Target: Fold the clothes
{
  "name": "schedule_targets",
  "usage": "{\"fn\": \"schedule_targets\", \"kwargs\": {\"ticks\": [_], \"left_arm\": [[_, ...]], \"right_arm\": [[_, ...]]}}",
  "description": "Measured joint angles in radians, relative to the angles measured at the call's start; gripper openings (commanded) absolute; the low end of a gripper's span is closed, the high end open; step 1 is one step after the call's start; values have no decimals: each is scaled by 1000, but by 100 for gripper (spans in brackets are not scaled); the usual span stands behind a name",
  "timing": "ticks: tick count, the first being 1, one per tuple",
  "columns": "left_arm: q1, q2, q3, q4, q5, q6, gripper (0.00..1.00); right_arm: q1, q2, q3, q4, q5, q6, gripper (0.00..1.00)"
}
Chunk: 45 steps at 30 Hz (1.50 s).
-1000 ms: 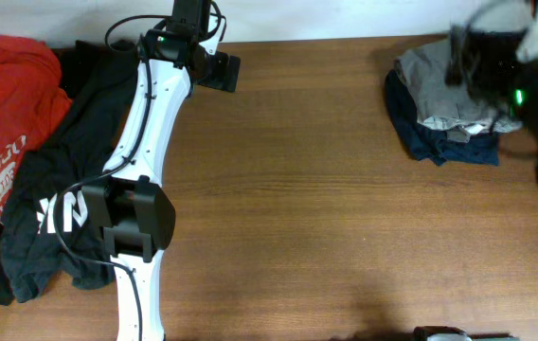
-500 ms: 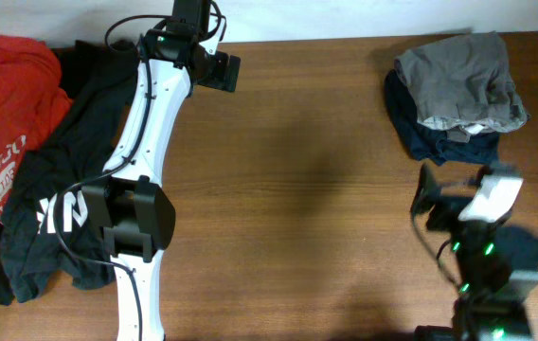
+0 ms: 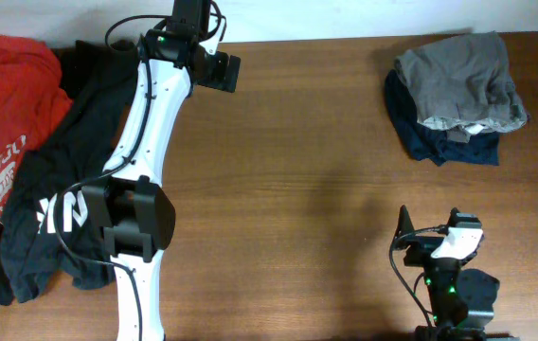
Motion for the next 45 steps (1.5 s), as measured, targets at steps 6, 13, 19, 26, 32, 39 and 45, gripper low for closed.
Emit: {"fn": "schedule_targets", "kwargs": {"ticks": [6, 13, 19, 26, 32, 39, 45], "left_arm": [[0, 0, 0, 0, 0, 0, 99], [0, 0, 0, 0, 0, 0, 99], [0, 0, 0, 0, 0, 0, 99], [0, 0, 0, 0, 0, 0, 99], [0, 0, 0, 0, 0, 0, 99], [0, 0, 0, 0, 0, 0, 99], [0, 0, 0, 0, 0, 0, 99]], "right_arm": [[0, -24, -13, 10, -2, 0, 98], [0, -64, -13, 11, -3, 0, 99], [0, -64, -13, 11, -3, 0, 99], [0, -64, -13, 11, -3, 0, 98], [0, -64, -13, 11, -3, 0, 99], [0, -64, -13, 11, -3, 0, 99], [0, -64, -13, 11, -3, 0, 99]]}}
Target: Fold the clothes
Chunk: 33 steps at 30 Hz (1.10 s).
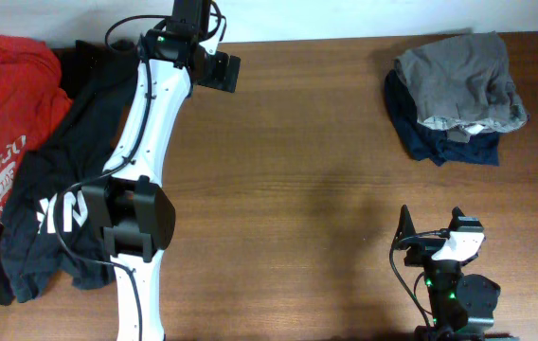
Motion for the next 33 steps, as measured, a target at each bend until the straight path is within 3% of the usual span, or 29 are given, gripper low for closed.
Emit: {"fn": "schedule_targets", "kwargs": {"ticks": [8, 21, 25, 33], "left_arm": [[-10, 0, 0, -56, 0, 0, 99], [-72, -66, -27, 95, 0, 0, 99], [-51, -180, -179, 236, 0, 0, 99], [63, -555, -696, 507, -2, 0, 99]], "right_arm": [[0, 0, 0, 0, 0, 0, 99], [0, 0, 0, 0, 0, 0, 99], [0, 0, 0, 0, 0, 0, 99], [0, -1, 0, 0, 0, 0, 99]]}}
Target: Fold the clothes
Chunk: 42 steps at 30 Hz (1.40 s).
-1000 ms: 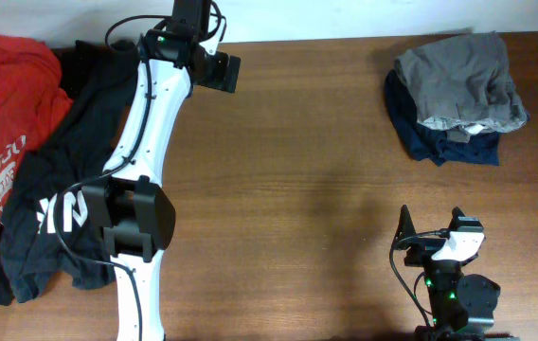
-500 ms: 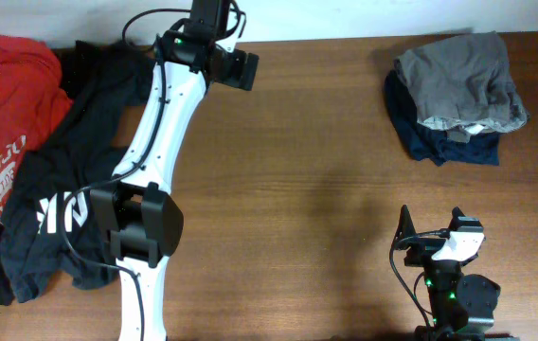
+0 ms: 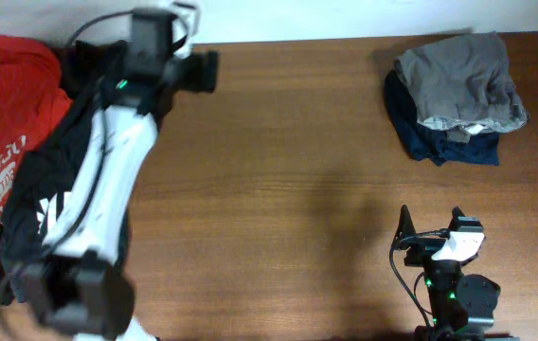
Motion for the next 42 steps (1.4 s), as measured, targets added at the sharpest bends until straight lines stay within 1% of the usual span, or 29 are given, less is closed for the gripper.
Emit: {"fn": "schedule_targets", "kwargs": {"ticks": [6, 8, 9, 17, 20, 23, 27, 37, 42], "left_arm": [[49, -256, -369, 145, -6, 0, 99], [60, -351, -513, 227, -6, 0, 99], [62, -369, -535, 232, -6, 0, 99], [82, -725, -1005, 606, -6, 0, 99], [85, -859, -1154, 702, -6, 0, 99], [85, -990, -1277, 731, -6, 0, 99], [94, -1146, -1392, 739, -6, 0, 99], [151, -1449, -1588, 746, -5, -8, 99], [156, -1547, -1628, 683, -5, -9, 99]], "right_arm": [[0, 0, 0, 0, 0, 0, 99], [0, 0, 0, 0, 0, 0, 99], [0, 0, 0, 0, 0, 0, 99], [0, -1, 0, 0, 0, 0, 99], [0, -1, 0, 0, 0, 0, 99], [0, -1, 0, 0, 0, 0, 99], [0, -1, 0, 0, 0, 0, 99], [0, -1, 0, 0, 0, 1, 98], [0, -1, 0, 0, 0, 0, 99]]}}
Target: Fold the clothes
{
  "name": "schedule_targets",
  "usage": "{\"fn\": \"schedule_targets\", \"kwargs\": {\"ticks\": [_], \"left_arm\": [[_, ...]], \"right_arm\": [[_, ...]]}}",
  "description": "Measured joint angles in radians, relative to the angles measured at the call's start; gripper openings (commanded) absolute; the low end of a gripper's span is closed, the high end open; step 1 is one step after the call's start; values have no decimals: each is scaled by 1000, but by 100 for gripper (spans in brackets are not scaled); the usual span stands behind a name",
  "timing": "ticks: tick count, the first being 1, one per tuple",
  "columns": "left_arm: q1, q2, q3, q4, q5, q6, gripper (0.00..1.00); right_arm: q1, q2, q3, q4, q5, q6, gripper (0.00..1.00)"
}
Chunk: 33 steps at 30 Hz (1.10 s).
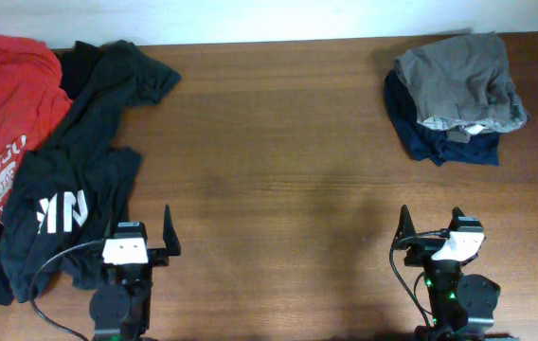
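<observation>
A crumpled black T-shirt (pixel 70 170) with white lettering lies at the left of the table, one sleeve spread toward the far edge. It partly covers a red shirt (pixel 18 95) at the far left. A folded grey garment (pixel 458 76) rests on a folded navy one (pixel 439 142) at the far right. My left gripper (pixel 155 242) is tucked back at the near edge beside the black shirt's hem, holding nothing. My right gripper (pixel 421 237) is tucked back at the near right edge, far from all the clothes. This view does not show how either pair of jaws stands.
The wooden table (pixel 288 189) runs between the pile of loose clothes and the folded stack. A white wall borders the far edge. Cables trail from both arm bases at the near edge.
My left arm lay stretched over the black shirt, its gripper near the far edge. Now it is folded back at the near edge and the whole shirt shows. The right arm has not moved.
At the two oldest moments my left arm reached across the black shirt, its gripper by the far edge just right of the sleeve. It then stood further left, blurred. Now it is withdrawn to the near edge. The clothes and the right arm stayed put.
</observation>
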Motion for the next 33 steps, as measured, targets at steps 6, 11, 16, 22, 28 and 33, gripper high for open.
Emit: {"fn": "schedule_targets", "kwargs": {"ticks": [6, 11, 16, 22, 28, 33], "left_arm": [[18, -91, 0, -135, 7, 0, 99], [20, -170, 0, -233, 8, 0, 99], [20, -195, 0, -234, 8, 0, 99], [20, -195, 0, -235, 8, 0, 99], [20, -195, 0, -235, 8, 1, 99], [20, -195, 0, -234, 8, 0, 99]], "right_arm": [[0, 0, 0, 0, 0, 1, 98], [0, 0, 0, 0, 0, 0, 99], [0, 0, 0, 0, 0, 0, 99], [0, 0, 0, 0, 0, 0, 99], [0, 0, 0, 0, 0, 0, 99], [0, 0, 0, 0, 0, 0, 99]]}}
